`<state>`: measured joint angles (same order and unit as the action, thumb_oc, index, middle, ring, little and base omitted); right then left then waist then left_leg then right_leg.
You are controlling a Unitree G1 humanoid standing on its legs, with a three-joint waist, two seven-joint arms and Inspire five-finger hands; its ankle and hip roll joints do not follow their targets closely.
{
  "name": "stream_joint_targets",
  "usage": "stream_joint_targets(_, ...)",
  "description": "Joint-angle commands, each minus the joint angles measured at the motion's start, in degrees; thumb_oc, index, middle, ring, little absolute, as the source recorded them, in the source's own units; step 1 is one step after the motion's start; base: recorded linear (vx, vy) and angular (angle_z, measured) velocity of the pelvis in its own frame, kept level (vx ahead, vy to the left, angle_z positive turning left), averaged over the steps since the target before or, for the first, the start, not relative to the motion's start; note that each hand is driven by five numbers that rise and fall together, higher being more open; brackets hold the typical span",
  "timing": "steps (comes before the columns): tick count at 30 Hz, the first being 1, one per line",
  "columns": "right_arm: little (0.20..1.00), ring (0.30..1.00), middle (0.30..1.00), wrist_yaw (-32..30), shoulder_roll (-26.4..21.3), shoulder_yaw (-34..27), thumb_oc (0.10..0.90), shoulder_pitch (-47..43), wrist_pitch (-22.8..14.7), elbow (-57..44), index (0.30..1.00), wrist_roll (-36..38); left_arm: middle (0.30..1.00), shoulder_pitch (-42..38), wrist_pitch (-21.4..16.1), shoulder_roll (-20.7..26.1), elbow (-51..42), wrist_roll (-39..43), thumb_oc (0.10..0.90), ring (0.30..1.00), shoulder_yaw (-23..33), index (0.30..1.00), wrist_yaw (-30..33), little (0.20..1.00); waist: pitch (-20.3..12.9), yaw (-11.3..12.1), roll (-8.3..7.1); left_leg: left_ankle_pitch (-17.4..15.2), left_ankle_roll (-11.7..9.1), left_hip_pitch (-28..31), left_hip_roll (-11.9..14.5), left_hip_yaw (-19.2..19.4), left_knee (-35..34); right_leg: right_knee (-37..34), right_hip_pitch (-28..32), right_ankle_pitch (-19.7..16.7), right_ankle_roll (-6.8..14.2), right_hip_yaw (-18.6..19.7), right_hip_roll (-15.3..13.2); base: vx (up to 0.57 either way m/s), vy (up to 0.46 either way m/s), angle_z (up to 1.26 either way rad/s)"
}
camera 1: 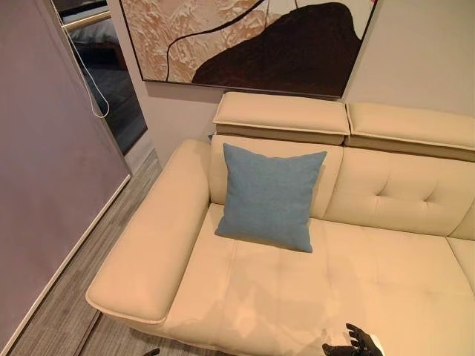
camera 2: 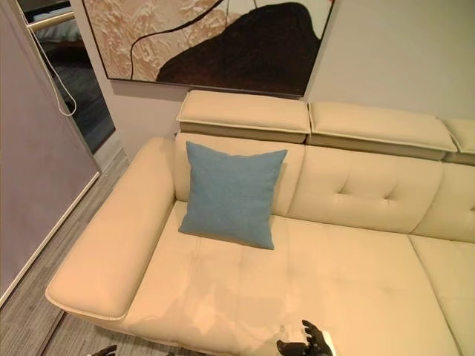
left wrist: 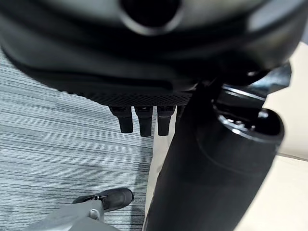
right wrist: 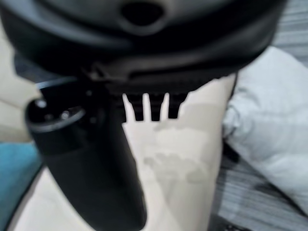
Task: Pick up all the scattered cushions and arrange them neatly on the sofa.
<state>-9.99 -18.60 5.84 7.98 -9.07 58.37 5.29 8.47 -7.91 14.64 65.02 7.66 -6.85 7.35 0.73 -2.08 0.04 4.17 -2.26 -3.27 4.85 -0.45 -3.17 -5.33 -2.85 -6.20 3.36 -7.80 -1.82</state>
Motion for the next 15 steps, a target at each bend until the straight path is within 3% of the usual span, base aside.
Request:
stream_joint_targets(1, 0.9, 0.9, 0.9, -0.99, -0.85, -0.57, 0.8, -5.52, -1.97, 0.22, 0.9, 1.71, 0.9, -5.96, -2.55, 2.46, -1.81, -1.5, 0.8, 0.9, 0.78, 0.9, 2.01, 0.9, 4.52, 0.77, -3.67, -5.26, -2.48, -1.98, -2.54, 2.23, 9.73, 0.75, 3.13, 6.14, 1.51, 0.04, -1.18, -0.15, 0.0, 0.13)
stream_joint_targets(2, 0.9, 0.9, 0.9, -0.99, -0.85, -0.57, 0.8, -5.56, -1.98, 0.25, 0.9, 1.72, 0.9, -5.99, -2.56, 2.45, -1.8, -1.5, 0.8, 0.9, 0.79, 0.9, 2.01, 0.9, 4.52, 0.75, -3.64, -5.39, -2.48, -2.12, -2.52, 2.21, 9.95, 0.76, 3.09, 6.14, 1.51, 0.02, -1.16, -0.26, 0.023, 0.04)
stream_joint_targets(4, 0.9, 0.9, 0.9, -0.87, -0.92, -0.48, 0.8, -6.89, -1.27, 3.12, 0.9, 1.38, 0.9, -6.76, -2.5, 1.5, -0.6, -1.36, 0.8, 0.9, 0.58, 0.9, 1.46, 0.9, 4.85, 0.59, -4.16, -10.14, -1.86, -0.59, -4.35, 0.71, 17.93, 2.09, 1.6, 4.75, 1.42, 0.23, -2.58, -0.21, 0.1, -0.04)
stream_joint_targets(6, 0.9, 0.9, 0.9, -0.69, -0.98, -0.63, 0.8, -7.55, -0.82, 4.53, 0.9, 0.97, 0.9, -7.06, -2.7, 0.56, -0.28, -0.7, 0.8, 0.9, 0.27, 0.9, 1.13, 0.9, 4.43, -0.14, -3.46, -10.54, -2.13, 2.39, -4.72, -1.48, 18.87, 3.04, -0.59, 3.5, 1.75, 0.67, -2.7, -0.15, 0.162, -0.1)
stream_joint_targets(10, 0.9, 0.9, 0.9, -1.05, -0.97, -0.57, 0.8, -8.2, -0.21, 5.09, 0.9, 0.05, 0.9, -7.5, -2.45, -0.03, -0.88, -0.56, 0.8, 0.9, -0.56, 0.9, 0.97, 0.9, 3.96, -1.06, -2.52, -12.63, -1.62, 5.66, -5.3, -2.82, 13.26, 4.15, -3.52, 2.04, 2.62, 1.34, -3.0, -0.11, 0.157, -0.06)
stream_joint_targets(14, 0.9, 0.9, 0.9, -1.58, -0.58, -0.42, 0.8, -9.3, 0.47, 5.66, 0.9, -0.14, 0.9, -8.81, -2.42, -0.14, -0.79, -0.65, 0.8, 0.9, -1.41, 0.9, 1.22, 0.9, 4.79, -1.25, -2.97, -14.18, -0.44, 5.48, -7.22, -3.31, 11.43, 4.7, -6.38, -0.23, 4.06, 2.19, -4.5, -0.17, 0.177, 0.03)
stream_joint_targets(15, 0.9, 0.9, 0.9, -1.65, -0.21, -0.12, 0.8, -9.85, 1.0, 5.67, 0.9, -0.66, 0.9, -9.73, -2.24, 0.02, -0.11, -1.3, 0.8, 0.9, -1.81, 0.9, 1.36, 0.9, 5.43, -1.19, -3.52, -14.85, 0.51, 5.03, -8.69, -3.71, 10.19, 4.1, -8.04, -1.89, 5.3, 2.94, -5.43, -0.15, 0.117, -0.16)
